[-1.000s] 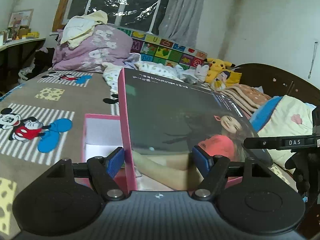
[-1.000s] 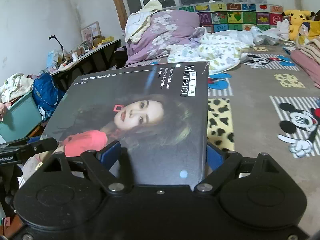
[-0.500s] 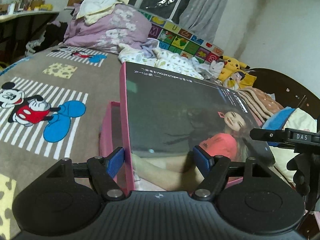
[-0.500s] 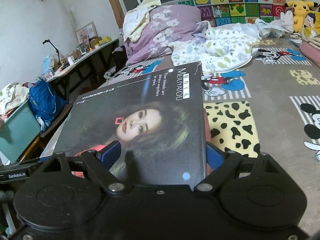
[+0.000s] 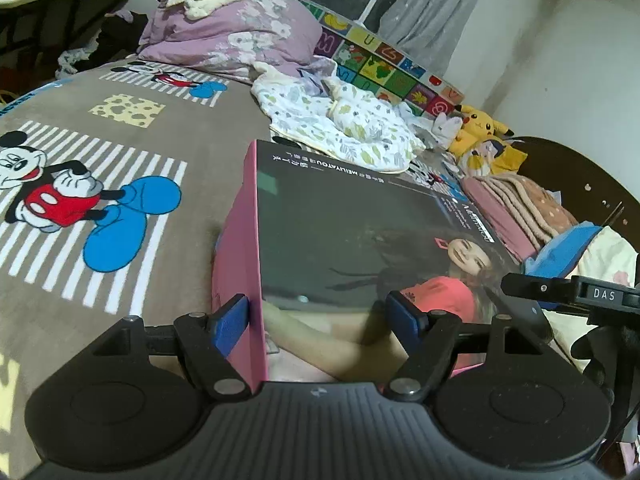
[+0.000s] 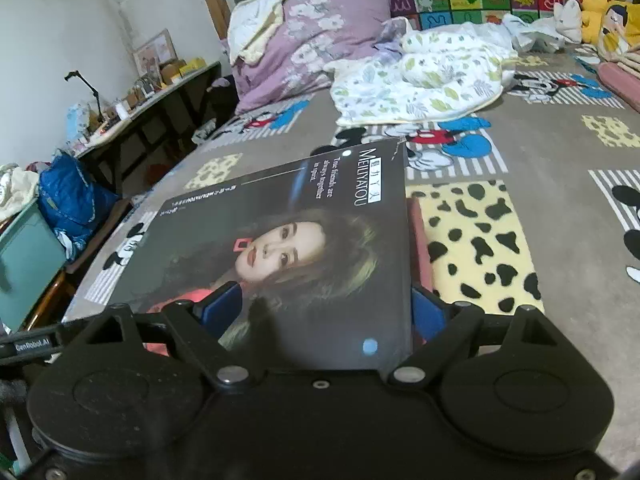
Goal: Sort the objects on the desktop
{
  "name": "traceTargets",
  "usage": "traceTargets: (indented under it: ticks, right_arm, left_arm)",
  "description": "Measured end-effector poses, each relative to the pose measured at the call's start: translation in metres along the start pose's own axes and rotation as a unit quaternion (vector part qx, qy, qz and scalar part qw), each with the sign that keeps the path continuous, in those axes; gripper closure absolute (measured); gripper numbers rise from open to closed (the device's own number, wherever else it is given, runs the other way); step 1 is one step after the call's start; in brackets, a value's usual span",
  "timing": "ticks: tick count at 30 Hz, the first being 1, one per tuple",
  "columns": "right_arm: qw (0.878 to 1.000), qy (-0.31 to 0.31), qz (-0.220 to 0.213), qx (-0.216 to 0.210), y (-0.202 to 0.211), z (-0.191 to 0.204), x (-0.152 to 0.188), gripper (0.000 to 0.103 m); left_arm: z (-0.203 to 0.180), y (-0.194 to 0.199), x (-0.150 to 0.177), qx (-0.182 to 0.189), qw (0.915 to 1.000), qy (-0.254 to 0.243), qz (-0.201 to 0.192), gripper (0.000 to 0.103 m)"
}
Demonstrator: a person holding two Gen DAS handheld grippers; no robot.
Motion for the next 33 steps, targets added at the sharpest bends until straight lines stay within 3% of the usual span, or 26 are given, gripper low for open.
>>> traceTargets:
  ticks: [14, 22, 33]
  right_arm:
    - [1.0, -0.002, 0.021, 0.004, -0.013, -0.005, 0.013, 0.014]
    - [0.999, 0.025, 0.018, 0.029, -0.022, 0.004, 0.01, 0.014]
    - [0.999, -0.006, 0.013, 0.043, -0.027, -0.015, 0.007, 0.014]
  left_arm:
    - [-0.004, 0.005, 0.013, -0.008, 0.9999, -0.01, -0.008, 0.029]
    - [0.0, -0.005, 0.02, -0.033, 0.9993, 0.018, -0.006, 0.029]
    - [-0.003, -0.016, 0.009, -0.036, 0.9991, 0.016, -0.019, 0.029]
Point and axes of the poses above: each gripper's, at about its wrist camera, not at the fingertips, and y roughly against the way its jaws point, z to its left, x to its underside, the point moved 9 cm from there along -y, roughly the way its jaws point, and after that the axes turned 8 degrees about y, right-handed, at the moved point
